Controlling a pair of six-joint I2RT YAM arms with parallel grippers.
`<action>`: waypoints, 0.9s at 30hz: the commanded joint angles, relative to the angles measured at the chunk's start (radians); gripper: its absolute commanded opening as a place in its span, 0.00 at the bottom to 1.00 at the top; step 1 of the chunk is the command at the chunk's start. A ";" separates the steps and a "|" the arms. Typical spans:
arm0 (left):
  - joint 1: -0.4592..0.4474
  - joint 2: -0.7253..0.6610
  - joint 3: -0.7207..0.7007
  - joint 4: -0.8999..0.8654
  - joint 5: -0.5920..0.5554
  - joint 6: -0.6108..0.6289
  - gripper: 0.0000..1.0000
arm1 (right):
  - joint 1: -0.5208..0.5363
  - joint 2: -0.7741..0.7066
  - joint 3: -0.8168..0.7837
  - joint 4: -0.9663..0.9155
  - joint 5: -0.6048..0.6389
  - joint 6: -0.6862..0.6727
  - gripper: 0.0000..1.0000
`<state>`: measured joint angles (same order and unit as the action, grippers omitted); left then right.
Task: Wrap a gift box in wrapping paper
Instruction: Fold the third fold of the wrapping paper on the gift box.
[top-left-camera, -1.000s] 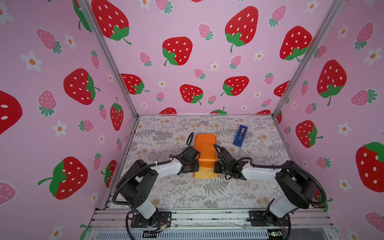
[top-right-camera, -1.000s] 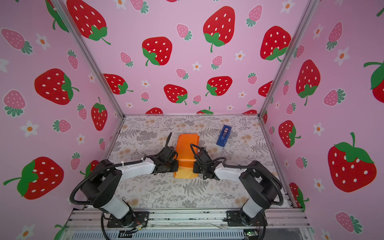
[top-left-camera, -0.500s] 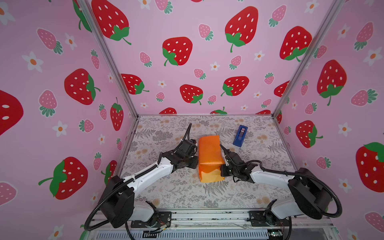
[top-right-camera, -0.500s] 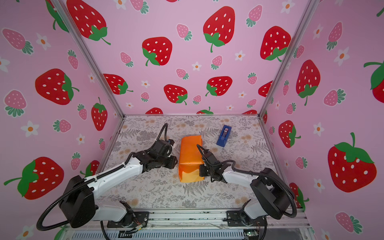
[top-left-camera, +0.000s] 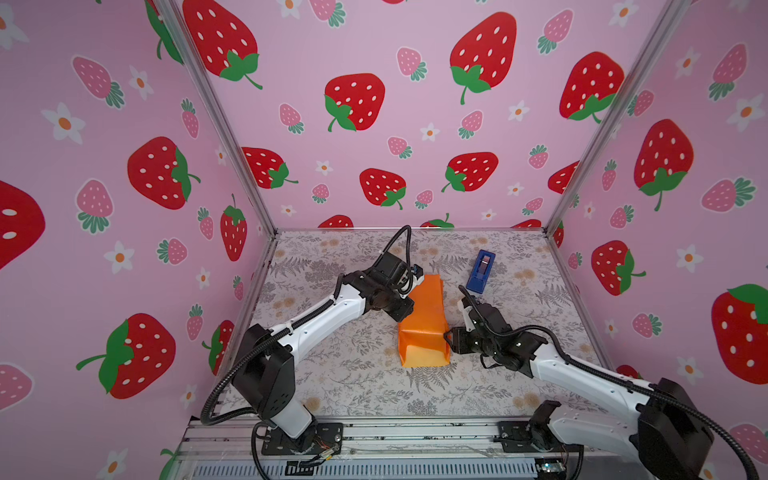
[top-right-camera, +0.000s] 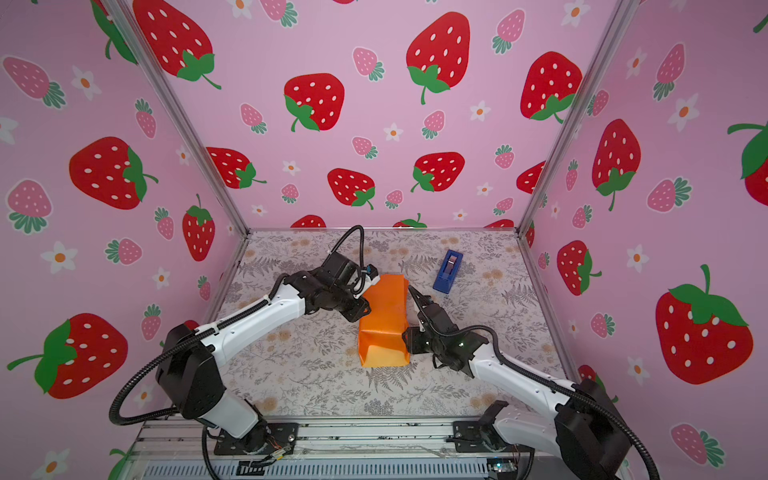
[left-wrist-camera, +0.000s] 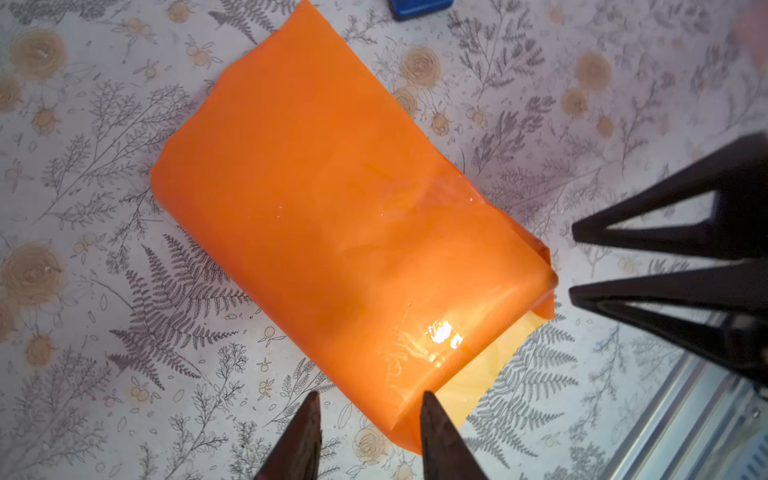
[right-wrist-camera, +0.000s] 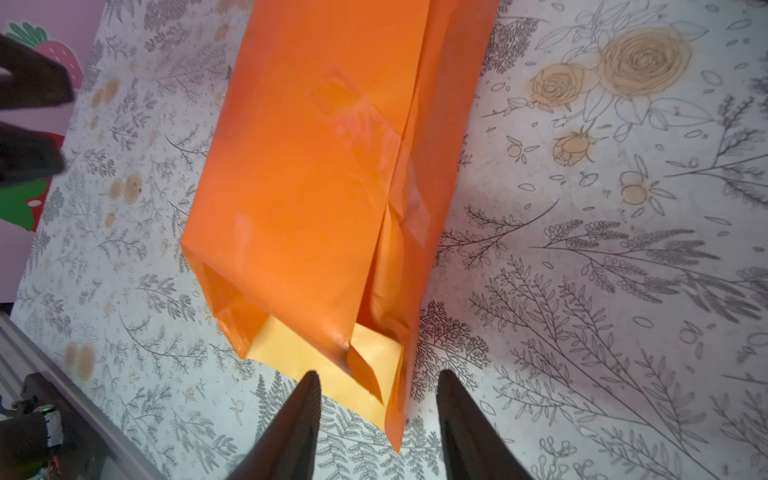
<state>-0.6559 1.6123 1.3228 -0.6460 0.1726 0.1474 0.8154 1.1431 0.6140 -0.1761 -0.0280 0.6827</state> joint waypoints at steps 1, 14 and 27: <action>0.006 -0.008 0.057 -0.057 0.033 0.220 0.43 | -0.004 0.028 0.057 -0.027 0.025 -0.037 0.58; 0.007 -0.061 -0.132 0.167 0.020 0.627 0.48 | -0.011 0.259 0.171 -0.050 0.080 -0.072 0.81; 0.000 0.039 -0.111 0.155 0.091 0.765 0.46 | -0.016 0.142 0.105 0.020 -0.025 -0.120 0.87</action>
<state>-0.6514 1.6215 1.1744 -0.4854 0.2218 0.8635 0.8028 1.3346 0.7437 -0.1822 -0.0151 0.5812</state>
